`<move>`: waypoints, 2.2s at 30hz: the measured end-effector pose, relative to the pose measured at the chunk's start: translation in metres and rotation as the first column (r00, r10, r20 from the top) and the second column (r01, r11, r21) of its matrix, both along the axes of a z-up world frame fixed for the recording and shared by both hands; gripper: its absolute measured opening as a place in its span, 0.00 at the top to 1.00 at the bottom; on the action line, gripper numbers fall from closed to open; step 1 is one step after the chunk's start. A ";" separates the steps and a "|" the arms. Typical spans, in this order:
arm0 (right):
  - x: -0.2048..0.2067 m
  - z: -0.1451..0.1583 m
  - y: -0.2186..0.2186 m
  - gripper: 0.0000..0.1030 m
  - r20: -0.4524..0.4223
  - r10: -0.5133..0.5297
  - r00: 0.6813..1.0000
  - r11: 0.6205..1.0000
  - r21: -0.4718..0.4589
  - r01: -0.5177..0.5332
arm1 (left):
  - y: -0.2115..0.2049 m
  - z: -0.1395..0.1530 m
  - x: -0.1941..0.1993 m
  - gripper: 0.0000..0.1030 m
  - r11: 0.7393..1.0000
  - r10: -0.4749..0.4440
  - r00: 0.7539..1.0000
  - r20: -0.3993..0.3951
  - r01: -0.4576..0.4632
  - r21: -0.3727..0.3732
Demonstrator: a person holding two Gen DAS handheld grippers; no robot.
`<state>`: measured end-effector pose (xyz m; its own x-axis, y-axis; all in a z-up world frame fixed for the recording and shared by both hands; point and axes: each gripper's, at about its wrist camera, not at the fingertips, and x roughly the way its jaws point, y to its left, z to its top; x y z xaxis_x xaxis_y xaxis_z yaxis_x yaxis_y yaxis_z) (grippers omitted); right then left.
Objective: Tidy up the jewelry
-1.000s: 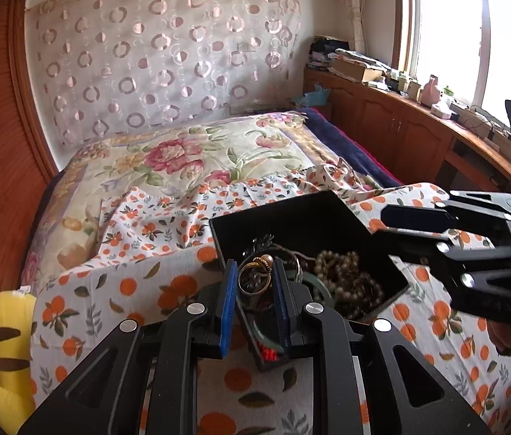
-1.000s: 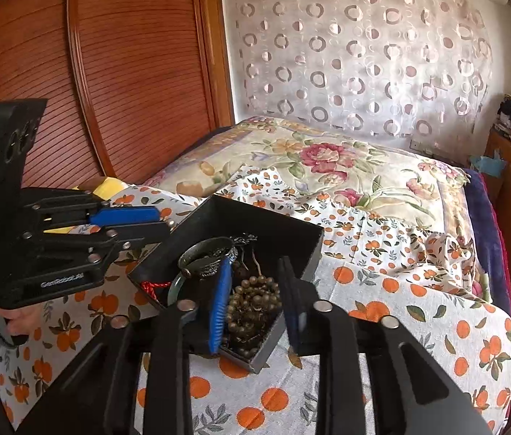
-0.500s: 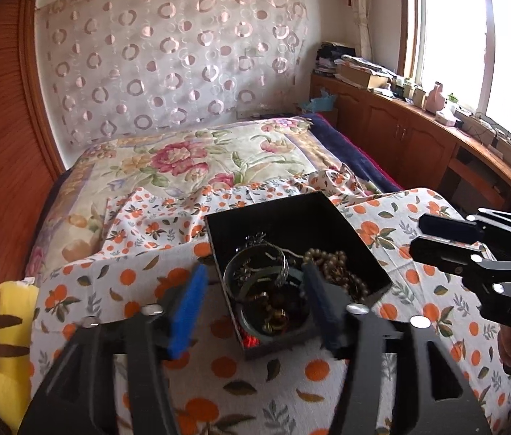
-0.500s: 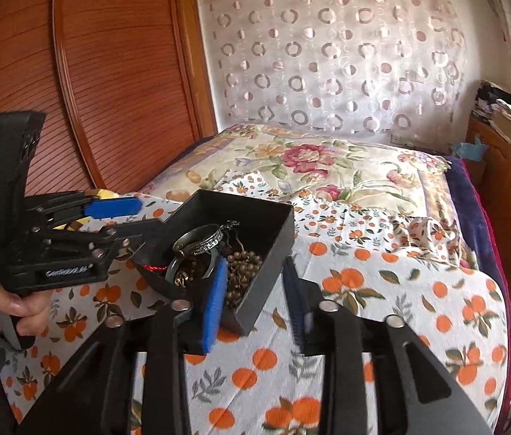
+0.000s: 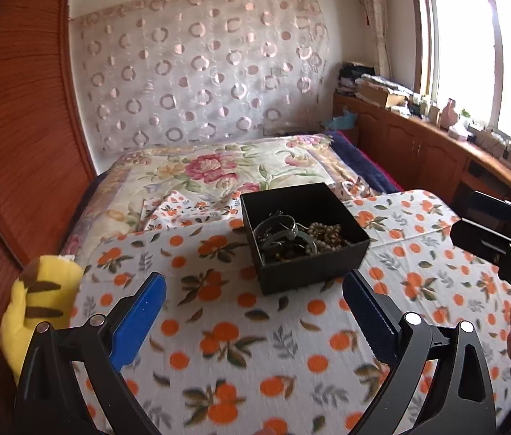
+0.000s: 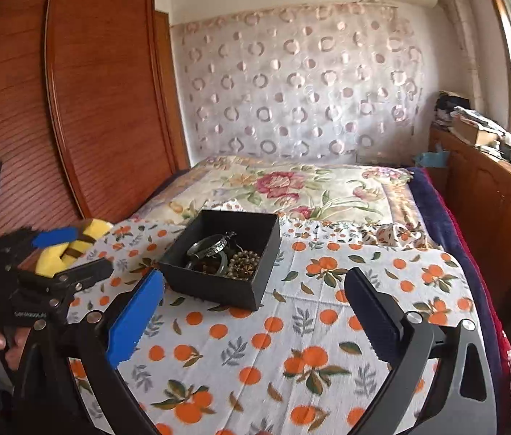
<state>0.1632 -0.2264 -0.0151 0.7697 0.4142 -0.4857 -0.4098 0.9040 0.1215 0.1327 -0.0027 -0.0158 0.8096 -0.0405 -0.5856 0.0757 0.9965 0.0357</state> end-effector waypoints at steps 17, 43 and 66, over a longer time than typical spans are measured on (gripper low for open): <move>-0.069 0.024 -0.017 0.03 0.080 -0.091 0.993 0.996 0.029 0.089 | 0.010 0.026 -0.076 0.08 0.998 0.059 0.994 0.088 -0.058 -0.022; -0.072 0.018 -0.011 0.03 0.071 -0.092 0.993 0.996 0.024 0.091 | 0.011 0.030 -0.080 0.08 0.998 0.062 0.993 0.098 -0.059 -0.024; -0.072 0.016 -0.013 0.03 0.069 -0.095 0.993 0.995 0.026 0.093 | 0.005 0.035 -0.084 0.08 0.998 0.067 0.991 0.114 -0.065 -0.021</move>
